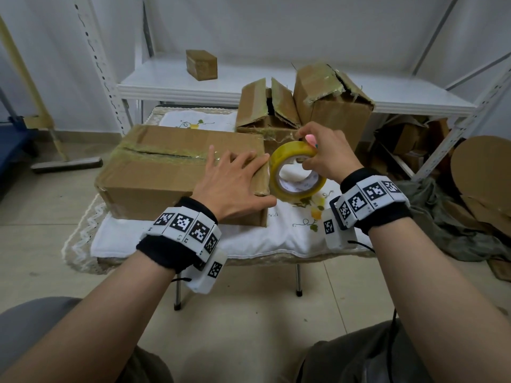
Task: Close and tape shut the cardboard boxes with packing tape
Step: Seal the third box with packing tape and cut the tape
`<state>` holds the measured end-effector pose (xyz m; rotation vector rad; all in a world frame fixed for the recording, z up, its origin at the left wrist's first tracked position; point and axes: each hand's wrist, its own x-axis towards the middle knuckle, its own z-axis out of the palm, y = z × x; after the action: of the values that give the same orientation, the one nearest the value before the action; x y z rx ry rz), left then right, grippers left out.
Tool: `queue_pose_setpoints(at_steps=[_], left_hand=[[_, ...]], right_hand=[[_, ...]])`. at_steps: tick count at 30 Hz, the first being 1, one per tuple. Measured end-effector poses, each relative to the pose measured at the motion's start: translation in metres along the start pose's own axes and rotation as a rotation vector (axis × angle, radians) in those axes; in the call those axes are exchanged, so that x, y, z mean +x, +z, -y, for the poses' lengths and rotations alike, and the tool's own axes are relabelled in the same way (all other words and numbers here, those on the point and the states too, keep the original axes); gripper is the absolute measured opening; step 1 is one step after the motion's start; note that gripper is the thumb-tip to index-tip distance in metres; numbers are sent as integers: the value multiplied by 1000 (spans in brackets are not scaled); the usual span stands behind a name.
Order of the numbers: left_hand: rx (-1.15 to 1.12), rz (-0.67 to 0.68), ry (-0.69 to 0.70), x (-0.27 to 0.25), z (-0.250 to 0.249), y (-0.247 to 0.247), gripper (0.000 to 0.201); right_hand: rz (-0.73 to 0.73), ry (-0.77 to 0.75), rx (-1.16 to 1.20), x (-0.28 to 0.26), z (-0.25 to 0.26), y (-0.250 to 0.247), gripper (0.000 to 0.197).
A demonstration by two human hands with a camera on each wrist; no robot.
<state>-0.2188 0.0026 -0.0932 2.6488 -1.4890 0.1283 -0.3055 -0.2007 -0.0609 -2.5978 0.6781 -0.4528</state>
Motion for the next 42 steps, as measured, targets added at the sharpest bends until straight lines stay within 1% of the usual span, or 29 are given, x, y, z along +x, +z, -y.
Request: queue_pose_setpoints(at_steps=[5,10,12,15,18,20,21,22,24,25,27,28,31,34,36,37,39,42], left_hand=[[-10,-1,-6,1,1,0,101],[-6,-17,2,1,3,3,91],[-8,-21,4,2,3,4,91],[-21,-18,0,3,2,4,95],[-24,-15,0,3,1,4,98],[-28,-21,1,3,1,4,101],[-28,-26,0,3,0,4,102],[-26,-27,-2,2,0,4,103],[-14,-28,-6,2,1,5,105],[-10,-29,-7,2,1,5,106],[-12,-27,-9,2,0,4,109],[-14,-26,-11,2,0,4,111],[-12,-27,-11,2,0,4,109],[-9,-36,-11,3,0,5,100],[-8,-35,-9,3,0,5,100],[0,-33,-5,3,1,5,103],[8,-30,-4,2,3,4,107],[-9,-25,-18,2,10,3,109]], right_hand=[[-12,-8,-41,-1,4,0,58],[-36,-24,-157,-6,3,3,58],[-25,-8,-154,-8,0,3,58],[44,48,-54,-10,-6,-5,59],[162,124,105,-15,-6,-21,72],[195,146,190,-17,-3,-31,78],[175,152,221,-15,-2,-33,75],[128,142,256,-13,1,-34,66],[14,108,321,-8,8,-32,36],[-8,100,336,-5,12,-31,28],[30,81,324,-4,20,-26,20],[65,56,316,-3,24,-24,18],[145,-2,344,-4,34,-17,32],[108,1,468,-5,45,-6,38],[96,50,579,-6,52,3,39],[95,67,597,-7,54,7,39],[91,69,556,-7,54,13,37],[74,68,431,-6,48,11,35]])
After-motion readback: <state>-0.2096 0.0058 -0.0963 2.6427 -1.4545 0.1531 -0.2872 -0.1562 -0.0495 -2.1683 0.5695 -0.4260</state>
